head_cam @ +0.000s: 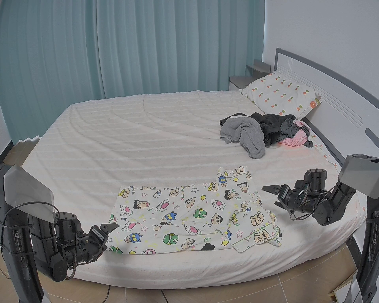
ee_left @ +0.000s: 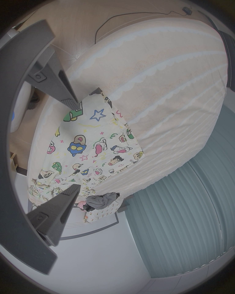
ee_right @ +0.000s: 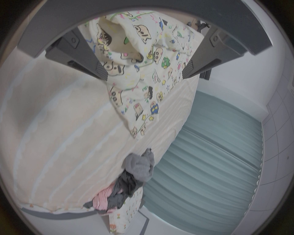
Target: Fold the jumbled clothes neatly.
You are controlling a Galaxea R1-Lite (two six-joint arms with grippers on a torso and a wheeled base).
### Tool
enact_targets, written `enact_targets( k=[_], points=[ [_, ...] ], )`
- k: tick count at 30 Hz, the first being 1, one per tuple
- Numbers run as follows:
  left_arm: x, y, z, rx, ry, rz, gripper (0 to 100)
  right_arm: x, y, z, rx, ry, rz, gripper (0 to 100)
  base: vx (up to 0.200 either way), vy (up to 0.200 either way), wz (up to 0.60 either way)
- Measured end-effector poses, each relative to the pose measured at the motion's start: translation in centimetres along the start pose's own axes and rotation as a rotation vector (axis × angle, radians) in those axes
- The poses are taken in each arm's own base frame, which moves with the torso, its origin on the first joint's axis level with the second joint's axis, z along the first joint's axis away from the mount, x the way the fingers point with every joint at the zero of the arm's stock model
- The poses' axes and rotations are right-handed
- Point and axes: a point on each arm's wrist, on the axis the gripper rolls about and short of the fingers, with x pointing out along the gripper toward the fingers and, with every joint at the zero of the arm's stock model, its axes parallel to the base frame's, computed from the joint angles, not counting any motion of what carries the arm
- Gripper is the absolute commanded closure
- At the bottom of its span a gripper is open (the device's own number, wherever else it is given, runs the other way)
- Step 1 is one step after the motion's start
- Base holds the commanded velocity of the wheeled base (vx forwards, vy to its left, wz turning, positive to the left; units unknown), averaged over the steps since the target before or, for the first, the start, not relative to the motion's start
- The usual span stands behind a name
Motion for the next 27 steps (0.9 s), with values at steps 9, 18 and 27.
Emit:
enact_targets(
  k=[9, 18, 27],
  points=[
    [0.0, 0.0, 0.0, -0.002, 0.0, 0.0, 0, -0.9, 4.8, -2.1, -0.052, 0.023, 0.062, 0, 0.0, 0.0, 0.0],
    [-0.1, 0.1, 0.3, -0.02, -0.005, -0.003, 0, 1.3, 10.7, -9.9, -0.113, 0.134, 0.1, 0, 0.0, 0.0, 0.0],
    [-0.2, 0.1, 0.5, -0.028, -0.012, -0.005, 0, 3.9, 11.0, -15.2, -0.125, 0.183, 0.015, 0, 0.0, 0.0, 0.0]
  ],
)
